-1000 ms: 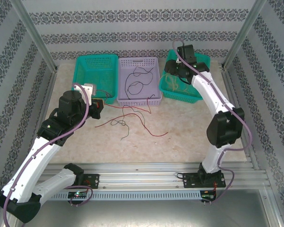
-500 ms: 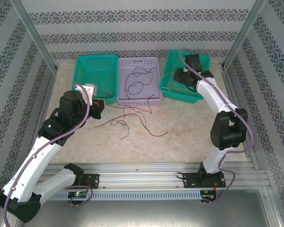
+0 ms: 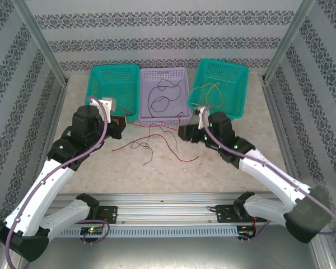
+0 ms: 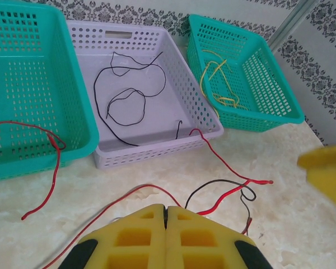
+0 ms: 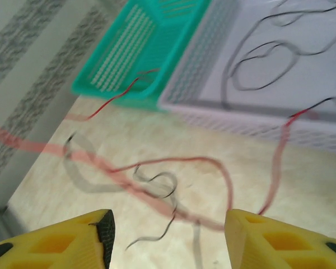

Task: Untangle the cables

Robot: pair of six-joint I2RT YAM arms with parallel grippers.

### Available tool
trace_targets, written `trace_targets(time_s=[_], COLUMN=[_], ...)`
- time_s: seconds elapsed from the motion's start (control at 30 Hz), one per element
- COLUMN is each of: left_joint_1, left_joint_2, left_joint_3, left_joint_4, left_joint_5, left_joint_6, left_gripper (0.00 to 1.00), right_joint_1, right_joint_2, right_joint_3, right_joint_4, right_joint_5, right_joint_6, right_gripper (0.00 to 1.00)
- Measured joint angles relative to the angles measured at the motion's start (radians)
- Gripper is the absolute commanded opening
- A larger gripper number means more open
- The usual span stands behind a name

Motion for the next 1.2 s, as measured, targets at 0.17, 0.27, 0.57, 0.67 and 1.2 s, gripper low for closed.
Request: trace_targets(time_s=[0.17,0.27,0.57,0.67,1.2], left_joint_1=[0.0,-0.002,-0.042,-0.057,-0.082], left_joint_2=[0.013,0.017,0.035,0.035,0.011], left_joint_3=[0.005,0.005,0.005,0.005,0.01], left_joint_4=[0.007,0.015,0.063,0.072,0.094], left_joint_5=[0.007,0.011,0.013,0.006,-0.064], left_joint_6=[-0.036,-0.069,-0.147,-0.163,-0.183], left_gripper=[0.0,0.0,0.0,0.0,0.0], right_joint_1=[0.105,0.15,0.293,0.293,0.333], right_joint_2=[-0.035,-0.007,0.273,0.344,0.455], right_joint_3=[-0.085,-0.101,-0.041,-0.023,-0.01], right_joint_4=[0.095,0.182,0.328,0.373,0.579], right_joint_5=[0.0,0.005,0.118,0.184,0.422], right_joint_6=[-0.016,-0.014,-0.022,-0.018,-0.011], right_gripper=[0.58,0.59,0.59,0.58,0.0])
